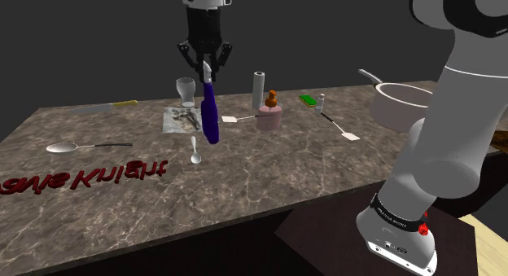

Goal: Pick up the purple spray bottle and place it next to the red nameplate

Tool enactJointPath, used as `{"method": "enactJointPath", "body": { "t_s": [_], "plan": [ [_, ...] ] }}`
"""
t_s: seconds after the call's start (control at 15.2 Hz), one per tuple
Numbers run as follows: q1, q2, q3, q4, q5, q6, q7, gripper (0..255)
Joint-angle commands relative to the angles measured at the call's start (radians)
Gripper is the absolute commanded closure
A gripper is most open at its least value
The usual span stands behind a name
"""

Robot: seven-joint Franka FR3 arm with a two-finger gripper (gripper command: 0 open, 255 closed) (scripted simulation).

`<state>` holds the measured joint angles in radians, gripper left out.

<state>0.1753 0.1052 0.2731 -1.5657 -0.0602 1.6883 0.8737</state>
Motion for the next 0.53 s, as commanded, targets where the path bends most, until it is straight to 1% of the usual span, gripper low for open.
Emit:
{"method": "enactJointPath", "body": {
  "t_s": [0.0,0.26,0.46],
  "plan": [
    [0.028,0.04,0.02,0.027,-0.014,0.01,0.049,255],
    [0.084,0.14,0.047,0.104,-0.051,0.025,0.133,255],
    [0.132,0.226,0.061,0.18,-0.083,0.026,0.191,255]
  ]
}}
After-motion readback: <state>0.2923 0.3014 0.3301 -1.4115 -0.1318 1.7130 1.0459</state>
